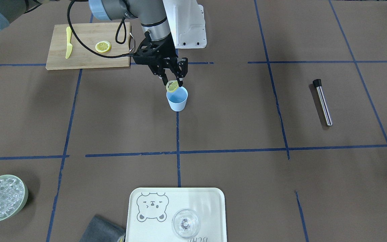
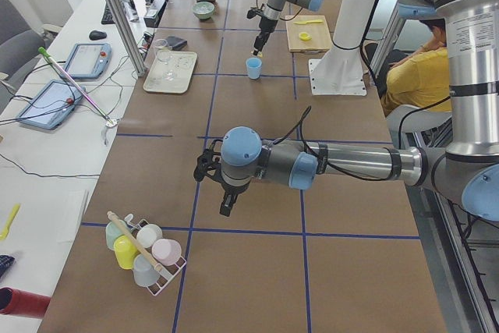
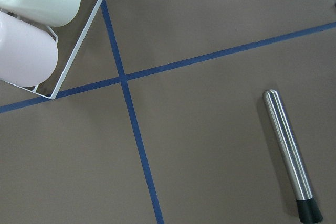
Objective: Squeeze lemon into cup
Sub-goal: 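Lower the lemon slice into the blue cup and release it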
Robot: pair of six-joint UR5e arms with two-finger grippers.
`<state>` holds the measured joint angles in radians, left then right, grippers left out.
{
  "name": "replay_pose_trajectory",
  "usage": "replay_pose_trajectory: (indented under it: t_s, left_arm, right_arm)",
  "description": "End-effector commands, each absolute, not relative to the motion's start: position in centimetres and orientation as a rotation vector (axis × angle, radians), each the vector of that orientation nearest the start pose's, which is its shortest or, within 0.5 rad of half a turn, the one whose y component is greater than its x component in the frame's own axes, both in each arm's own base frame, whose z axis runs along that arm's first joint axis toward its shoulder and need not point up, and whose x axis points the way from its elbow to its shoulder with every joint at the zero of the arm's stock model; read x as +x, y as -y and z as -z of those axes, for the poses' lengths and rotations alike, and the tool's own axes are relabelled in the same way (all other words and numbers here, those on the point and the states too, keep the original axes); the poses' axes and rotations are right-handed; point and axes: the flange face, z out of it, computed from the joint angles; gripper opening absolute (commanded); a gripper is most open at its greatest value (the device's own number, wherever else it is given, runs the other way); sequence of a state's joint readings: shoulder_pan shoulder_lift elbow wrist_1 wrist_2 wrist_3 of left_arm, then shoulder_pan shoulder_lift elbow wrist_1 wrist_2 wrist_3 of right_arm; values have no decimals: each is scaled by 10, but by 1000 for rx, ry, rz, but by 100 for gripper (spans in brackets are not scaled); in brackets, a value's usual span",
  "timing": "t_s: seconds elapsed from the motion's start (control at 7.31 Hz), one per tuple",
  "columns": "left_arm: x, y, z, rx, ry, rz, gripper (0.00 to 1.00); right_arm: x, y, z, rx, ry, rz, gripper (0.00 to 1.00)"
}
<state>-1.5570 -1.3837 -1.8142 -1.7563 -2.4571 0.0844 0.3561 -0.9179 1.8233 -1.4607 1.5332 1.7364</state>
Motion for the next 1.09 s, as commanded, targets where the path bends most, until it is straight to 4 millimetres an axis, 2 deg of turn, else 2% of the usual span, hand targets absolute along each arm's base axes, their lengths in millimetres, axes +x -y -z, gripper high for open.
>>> replay_pose_trajectory:
  t_s: [0.0,0.41,0.55,0.96]
  left_arm:
    - [-50,425,-591,263,-874,-201,100]
    - [-50,425,-591,265,-874,-202,100]
    - [-50,425,-591,265,-874,-202,100]
    - [-50,425,-591,266,-874,-203,100]
  right_arm:
    - [-562,359,-159,133,1004,-501,60]
    - [-566,362,-157,133,999,-503,62]
    - [-569,363,-160,134,993,-502,71]
    - [-569,363,-160,131,991,-499,87]
